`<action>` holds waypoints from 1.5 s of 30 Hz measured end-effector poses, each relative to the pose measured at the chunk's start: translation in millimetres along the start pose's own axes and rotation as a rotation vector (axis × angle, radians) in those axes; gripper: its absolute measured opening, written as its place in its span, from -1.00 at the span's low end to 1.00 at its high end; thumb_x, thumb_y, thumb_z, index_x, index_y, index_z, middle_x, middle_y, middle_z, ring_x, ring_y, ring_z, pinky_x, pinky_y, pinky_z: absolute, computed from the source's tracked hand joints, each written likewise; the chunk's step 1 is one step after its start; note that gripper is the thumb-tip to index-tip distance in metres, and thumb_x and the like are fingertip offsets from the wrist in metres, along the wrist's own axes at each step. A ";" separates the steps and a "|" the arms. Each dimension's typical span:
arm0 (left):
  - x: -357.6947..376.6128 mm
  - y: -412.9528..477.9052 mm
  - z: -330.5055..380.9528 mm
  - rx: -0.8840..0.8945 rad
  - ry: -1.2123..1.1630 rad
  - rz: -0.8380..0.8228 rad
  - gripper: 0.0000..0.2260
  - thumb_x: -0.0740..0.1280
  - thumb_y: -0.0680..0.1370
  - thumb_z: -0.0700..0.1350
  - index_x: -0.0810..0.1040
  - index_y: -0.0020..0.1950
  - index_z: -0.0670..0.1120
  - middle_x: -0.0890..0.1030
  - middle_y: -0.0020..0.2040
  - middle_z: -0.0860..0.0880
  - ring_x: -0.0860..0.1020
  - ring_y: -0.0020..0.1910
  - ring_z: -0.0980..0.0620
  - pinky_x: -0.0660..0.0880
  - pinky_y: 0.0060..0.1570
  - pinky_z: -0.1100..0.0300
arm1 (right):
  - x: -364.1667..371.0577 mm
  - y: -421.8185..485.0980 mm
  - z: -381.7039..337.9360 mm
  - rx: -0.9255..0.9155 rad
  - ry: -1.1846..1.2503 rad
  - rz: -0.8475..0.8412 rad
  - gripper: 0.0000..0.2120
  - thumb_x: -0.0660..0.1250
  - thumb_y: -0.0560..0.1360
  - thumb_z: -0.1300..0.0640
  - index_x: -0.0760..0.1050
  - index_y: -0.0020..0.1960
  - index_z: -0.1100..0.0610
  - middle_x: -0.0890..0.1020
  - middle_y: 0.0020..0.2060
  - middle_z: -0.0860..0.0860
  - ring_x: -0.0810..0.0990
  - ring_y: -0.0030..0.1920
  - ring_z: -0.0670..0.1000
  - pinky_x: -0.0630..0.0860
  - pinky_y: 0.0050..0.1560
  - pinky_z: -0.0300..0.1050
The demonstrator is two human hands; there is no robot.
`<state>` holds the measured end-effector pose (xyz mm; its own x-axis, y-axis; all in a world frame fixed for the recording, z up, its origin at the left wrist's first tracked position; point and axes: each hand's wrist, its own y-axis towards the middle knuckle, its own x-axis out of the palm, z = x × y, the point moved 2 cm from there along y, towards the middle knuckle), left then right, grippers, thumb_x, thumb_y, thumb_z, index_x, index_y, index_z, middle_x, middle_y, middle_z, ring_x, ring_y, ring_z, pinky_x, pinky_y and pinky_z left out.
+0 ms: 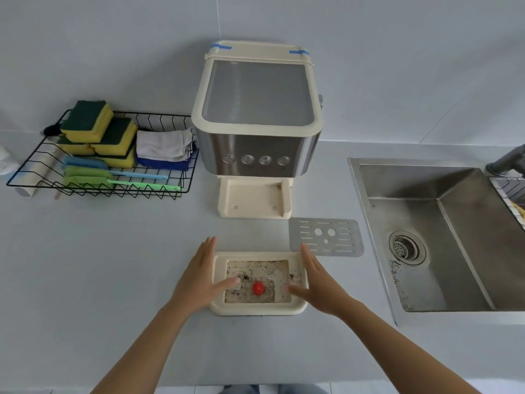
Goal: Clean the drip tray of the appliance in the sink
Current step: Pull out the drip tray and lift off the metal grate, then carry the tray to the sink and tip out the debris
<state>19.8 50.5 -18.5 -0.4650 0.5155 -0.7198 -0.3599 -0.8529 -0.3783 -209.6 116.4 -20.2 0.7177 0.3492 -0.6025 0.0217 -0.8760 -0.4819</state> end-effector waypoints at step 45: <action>36.7 51.9 121.2 0.088 -0.145 -0.133 -0.05 0.57 0.22 -0.09 0.06 0.44 -0.07 0.46 0.24 0.03 0.45 0.15 0.03 0.39 0.06 0.23 | -87.1 -15.1 68.9 0.198 0.173 0.302 0.21 0.57 0.20 0.01 -0.26 0.49 0.19 0.24 0.44 0.10 0.32 0.37 0.11 0.40 0.31 0.02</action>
<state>-114.1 35.2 5.9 -0.5179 0.6348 -0.5734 -0.4920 -0.7694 -0.4074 -320.4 122.2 -4.2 0.7782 0.0101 -0.6279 -0.3303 -0.8438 -0.4229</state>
